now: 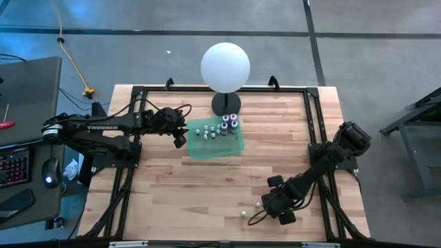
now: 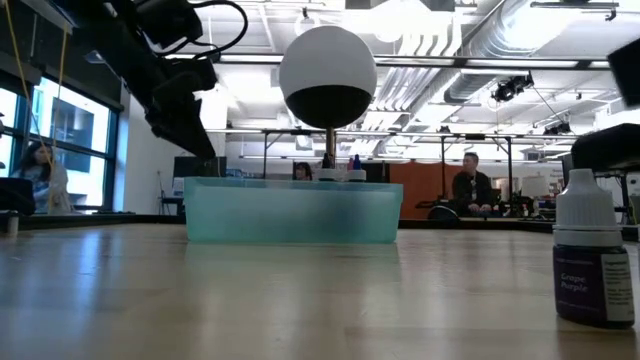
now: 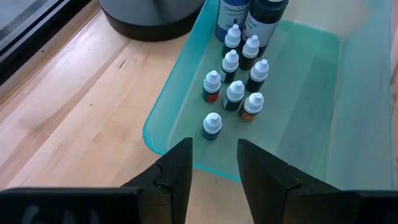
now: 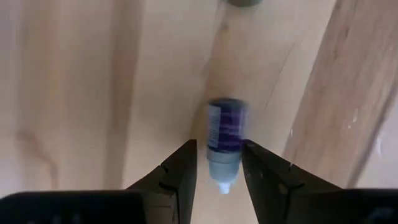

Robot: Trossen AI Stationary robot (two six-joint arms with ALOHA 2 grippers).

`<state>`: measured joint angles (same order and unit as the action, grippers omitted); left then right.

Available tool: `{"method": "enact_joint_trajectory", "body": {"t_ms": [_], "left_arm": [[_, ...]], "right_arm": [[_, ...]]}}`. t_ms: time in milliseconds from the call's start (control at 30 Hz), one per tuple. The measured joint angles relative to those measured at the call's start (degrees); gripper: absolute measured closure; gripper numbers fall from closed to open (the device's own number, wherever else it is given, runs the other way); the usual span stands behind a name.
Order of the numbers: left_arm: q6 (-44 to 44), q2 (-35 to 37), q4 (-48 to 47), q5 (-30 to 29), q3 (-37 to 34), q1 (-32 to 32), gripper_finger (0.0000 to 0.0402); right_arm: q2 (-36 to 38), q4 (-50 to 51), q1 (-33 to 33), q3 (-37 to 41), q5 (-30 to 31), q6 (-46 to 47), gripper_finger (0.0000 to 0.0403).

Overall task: Pick & Place food coloring
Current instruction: Put the small purple food coloring bottle into the green bin

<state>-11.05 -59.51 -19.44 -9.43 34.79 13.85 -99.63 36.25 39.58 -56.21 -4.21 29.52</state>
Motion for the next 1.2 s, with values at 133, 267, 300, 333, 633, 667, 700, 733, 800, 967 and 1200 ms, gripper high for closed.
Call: {"method": "enact_joint_trajectory", "body": {"t_ms": [133,267,300,333,633,667,700,733,800,967,1200], "left_arm": [[0.0,0.0,0.02,0.0,0.0,0.0,0.0278],[-0.01,0.0,0.17,0.0,0.0,0.0,0.0278],[-0.02,0.0,0.27,0.0,0.0,0.0,0.0278],[-0.01,0.0,0.42,0.0,0.0,0.01,0.0278],[0.0,-0.02,3.25,0.0,0.0,0.0,0.0278],[0.0,-0.02,3.5,0.0,0.0,0.02,0.0278],[0.0,-0.02,3.54,0.0,0.0,0.0,0.0278],[0.0,-0.02,3.54,0.0,0.0,0.0,0.0278],[0.02,-0.02,3.48,0.0,0.0,0.0,0.0278],[0.02,-0.02,3.48,0.0,0.0,0.0,0.0278],[0.04,-0.02,3.45,3.16,0.0,0.02,0.0278]], "right_arm": [[0.39,-6.01,-0.18,4.12,0.76,-0.02,0.0284],[0.58,-8.38,-0.07,6.53,1.95,0.33,0.0284],[0.58,-8.44,-0.03,6.59,2.46,0.92,0.0285],[0.58,-8.48,-0.03,6.61,2.74,1.51,0.0288],[0.07,-6.65,-1.42,4.55,-0.34,6.06,0.0343],[-0.03,-5.62,-1.64,3.8,-1.24,6.44,0.0346],[0.01,-4.41,-1.89,2.83,-1.99,6.51,0.0346],[0.09,-2.95,-2.1,1.73,-2.46,6.51,0.0346],[0.15,0.81,-2.74,-1.09,-2.44,6.33,0.0346],[1.26,13.71,-5.67,-10.05,-1.56,4.78,0.0325],[1.26,30.24,-11.42,-16.09,-0.18,0.71,0.0342]]}}
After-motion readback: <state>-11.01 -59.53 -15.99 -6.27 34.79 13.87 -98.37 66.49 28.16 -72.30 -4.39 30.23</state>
